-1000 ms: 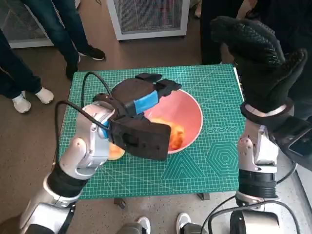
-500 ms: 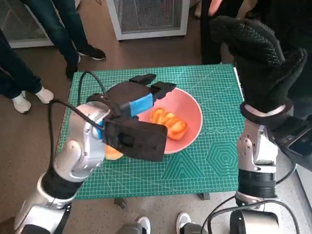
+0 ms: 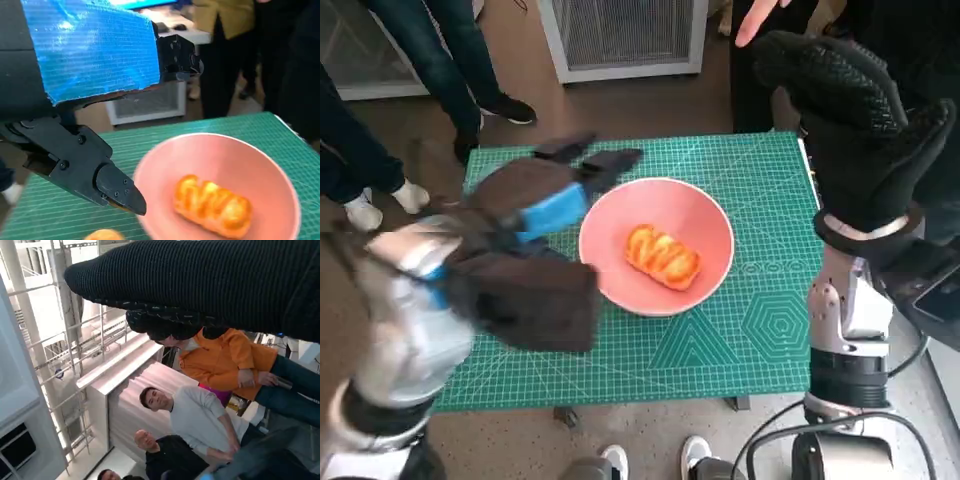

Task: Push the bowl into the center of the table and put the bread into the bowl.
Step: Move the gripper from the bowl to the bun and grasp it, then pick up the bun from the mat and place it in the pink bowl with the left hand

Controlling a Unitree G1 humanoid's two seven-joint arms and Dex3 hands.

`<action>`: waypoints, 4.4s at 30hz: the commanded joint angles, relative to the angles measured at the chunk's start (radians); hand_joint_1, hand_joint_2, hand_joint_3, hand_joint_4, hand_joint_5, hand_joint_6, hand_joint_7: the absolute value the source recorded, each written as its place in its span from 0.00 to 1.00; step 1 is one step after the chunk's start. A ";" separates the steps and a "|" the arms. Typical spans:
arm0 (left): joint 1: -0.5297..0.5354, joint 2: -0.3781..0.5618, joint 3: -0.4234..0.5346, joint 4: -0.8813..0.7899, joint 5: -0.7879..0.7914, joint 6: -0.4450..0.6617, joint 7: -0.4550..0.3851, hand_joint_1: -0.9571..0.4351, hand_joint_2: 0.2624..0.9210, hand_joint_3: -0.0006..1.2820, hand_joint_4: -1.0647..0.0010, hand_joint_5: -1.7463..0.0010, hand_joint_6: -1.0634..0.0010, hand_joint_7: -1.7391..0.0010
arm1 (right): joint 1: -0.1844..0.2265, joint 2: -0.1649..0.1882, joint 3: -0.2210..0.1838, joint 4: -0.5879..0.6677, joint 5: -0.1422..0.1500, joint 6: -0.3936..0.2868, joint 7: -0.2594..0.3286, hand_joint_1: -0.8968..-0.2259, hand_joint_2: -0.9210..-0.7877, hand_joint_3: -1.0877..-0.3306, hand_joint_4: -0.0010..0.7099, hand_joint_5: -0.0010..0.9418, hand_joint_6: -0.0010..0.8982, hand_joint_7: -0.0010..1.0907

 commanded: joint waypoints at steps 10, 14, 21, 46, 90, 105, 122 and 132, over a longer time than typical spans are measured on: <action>0.156 0.096 0.120 -0.180 -0.023 0.071 -0.031 0.72 0.63 0.00 1.00 1.00 0.87 0.95 | 0.008 0.001 -0.002 0.016 0.012 0.013 0.009 0.35 0.00 0.43 0.43 0.00 0.24 0.38; 0.219 0.105 0.143 -0.223 -0.027 0.082 -0.025 0.75 0.63 0.00 1.00 1.00 0.86 0.96 | 0.007 0.003 0.000 0.017 0.017 0.018 0.012 0.35 0.00 0.43 0.43 0.00 0.24 0.38; 0.244 0.115 0.153 -0.237 -0.037 0.086 -0.018 0.78 0.64 0.00 1.00 1.00 0.85 0.96 | 0.008 0.002 0.002 0.016 0.021 0.020 0.012 0.35 0.00 0.43 0.43 0.00 0.24 0.38; 0.393 0.084 0.048 -0.116 0.009 0.113 0.052 0.61 0.64 0.00 0.93 0.99 0.81 0.99 | 0.004 -0.009 -0.009 0.020 0.039 0.032 0.035 0.35 0.00 0.43 0.43 0.00 0.25 0.38; 0.273 -0.061 -0.167 0.367 0.090 0.109 0.198 0.66 0.67 0.01 0.81 0.98 0.70 0.98 | 0.005 -0.018 -0.013 0.034 0.019 -0.006 0.047 0.35 0.00 0.44 0.44 0.00 0.25 0.37; 0.247 -0.087 -0.222 0.531 0.111 0.020 0.322 0.74 0.79 0.02 0.47 0.67 0.49 0.95 | 0.007 -0.027 -0.015 0.024 0.021 -0.002 0.048 0.35 0.00 0.44 0.44 0.00 0.25 0.37; 0.265 -0.065 -0.251 0.611 0.141 -0.092 0.422 0.70 0.66 0.40 0.52 0.18 0.33 0.36 | 0.011 -0.026 -0.016 0.017 0.029 0.007 0.052 0.35 0.00 0.44 0.44 0.00 0.26 0.36; 0.272 -0.063 -0.243 0.583 0.145 -0.067 0.403 0.69 0.66 0.44 0.59 0.11 0.35 0.35 | 0.018 -0.023 -0.013 0.005 0.027 0.011 0.052 0.35 0.00 0.44 0.44 0.00 0.26 0.36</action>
